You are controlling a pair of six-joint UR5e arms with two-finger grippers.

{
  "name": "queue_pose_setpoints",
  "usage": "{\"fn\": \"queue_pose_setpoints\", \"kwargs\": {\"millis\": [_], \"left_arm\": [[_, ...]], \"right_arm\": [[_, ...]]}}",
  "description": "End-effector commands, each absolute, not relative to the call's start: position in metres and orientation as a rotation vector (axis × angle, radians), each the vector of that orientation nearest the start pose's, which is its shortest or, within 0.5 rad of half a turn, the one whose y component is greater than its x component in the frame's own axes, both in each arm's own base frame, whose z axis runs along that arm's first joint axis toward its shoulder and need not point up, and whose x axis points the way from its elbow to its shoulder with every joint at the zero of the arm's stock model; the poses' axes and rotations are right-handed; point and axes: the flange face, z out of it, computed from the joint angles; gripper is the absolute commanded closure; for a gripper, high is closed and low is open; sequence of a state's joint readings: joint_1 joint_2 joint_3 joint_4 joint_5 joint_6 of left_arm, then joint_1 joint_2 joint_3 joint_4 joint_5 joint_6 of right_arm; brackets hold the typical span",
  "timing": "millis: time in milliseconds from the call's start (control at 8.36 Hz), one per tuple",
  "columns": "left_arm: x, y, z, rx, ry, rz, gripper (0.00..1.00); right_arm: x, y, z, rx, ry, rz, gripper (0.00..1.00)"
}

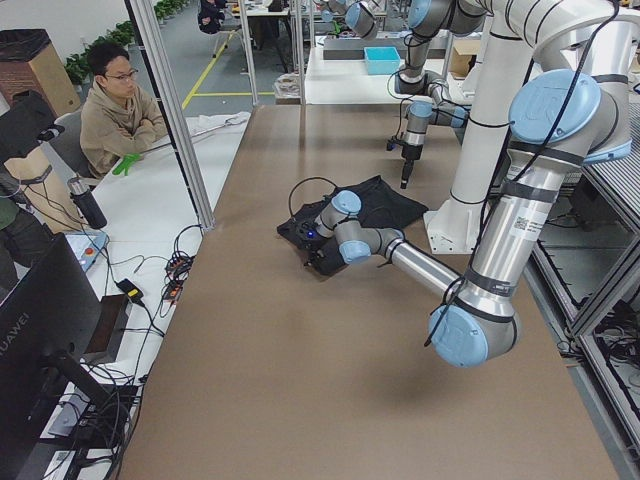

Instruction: Fold clothes

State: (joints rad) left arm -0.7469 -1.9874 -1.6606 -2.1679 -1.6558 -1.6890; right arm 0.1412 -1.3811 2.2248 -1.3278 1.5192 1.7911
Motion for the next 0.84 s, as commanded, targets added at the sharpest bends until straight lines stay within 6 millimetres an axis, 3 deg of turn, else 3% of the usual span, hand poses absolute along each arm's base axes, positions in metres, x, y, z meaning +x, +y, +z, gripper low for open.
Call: {"fn": "queue_pose_setpoints", "kwargs": {"millis": [0, 239, 478, 717], "left_arm": [[0.420, -0.449, 0.324, 0.184, 1.095, -0.667, 0.04], [0.453, -0.449, 0.347, 0.171, 1.044, -0.658, 0.09], [0.481, -0.468, 0.343, 0.176, 1.026, -0.653, 0.12], [0.481, -0.470, 0.344, 0.179, 1.024, -0.652, 0.26]], "right_arm": [[-0.448, -0.232, 0.247, 0.184, -1.089, 0.466, 0.05], [-0.448, -0.242, 0.253, 0.197, -1.071, 0.486, 0.05], [-0.447, -0.252, 0.260, 0.210, -1.053, 0.501, 0.05], [-0.447, -0.257, 0.264, 0.215, -1.043, 0.509, 0.05]]}}
